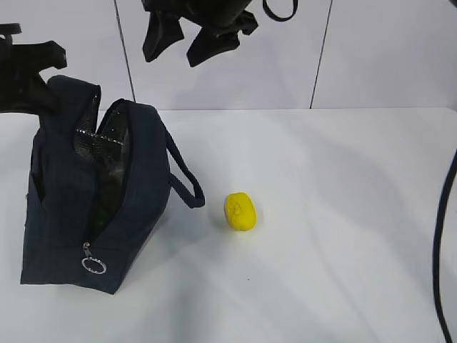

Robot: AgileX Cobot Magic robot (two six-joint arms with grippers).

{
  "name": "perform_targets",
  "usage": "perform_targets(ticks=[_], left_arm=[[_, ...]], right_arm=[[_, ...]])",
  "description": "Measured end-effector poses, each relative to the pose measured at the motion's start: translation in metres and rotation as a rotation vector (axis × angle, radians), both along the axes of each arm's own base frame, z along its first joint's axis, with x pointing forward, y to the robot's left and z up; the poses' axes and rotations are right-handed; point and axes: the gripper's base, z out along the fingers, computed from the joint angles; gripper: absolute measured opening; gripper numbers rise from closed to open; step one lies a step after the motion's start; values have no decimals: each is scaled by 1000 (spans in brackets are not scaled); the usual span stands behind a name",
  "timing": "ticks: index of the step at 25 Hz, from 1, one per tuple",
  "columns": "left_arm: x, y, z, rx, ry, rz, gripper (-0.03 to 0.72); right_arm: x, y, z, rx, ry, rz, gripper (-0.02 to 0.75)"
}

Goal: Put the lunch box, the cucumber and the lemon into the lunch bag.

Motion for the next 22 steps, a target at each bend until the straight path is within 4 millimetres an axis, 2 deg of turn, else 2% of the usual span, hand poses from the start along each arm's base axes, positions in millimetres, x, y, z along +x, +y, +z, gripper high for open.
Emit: perform_targets(ticks=[3, 6, 14, 19, 22], left_arm=[[0, 0, 0, 2, 1, -1, -6], [0, 0, 0, 2, 1, -1, -6], [0, 0, 0, 6, 0, -2, -6], [0, 0, 0, 6, 0, -2, -6], [0, 0, 0, 6, 0, -2, -6]], right_arm=[[-9, -10, 6, -63, -14, -19, 557], [-19, -21, 0, -144, 10, -32, 557], [-52, -46, -37, -312, 153, -36, 557], [-63, -52, -68, -377, 250, -25, 557], [-64, -53, -76, -390, 274, -27, 557]])
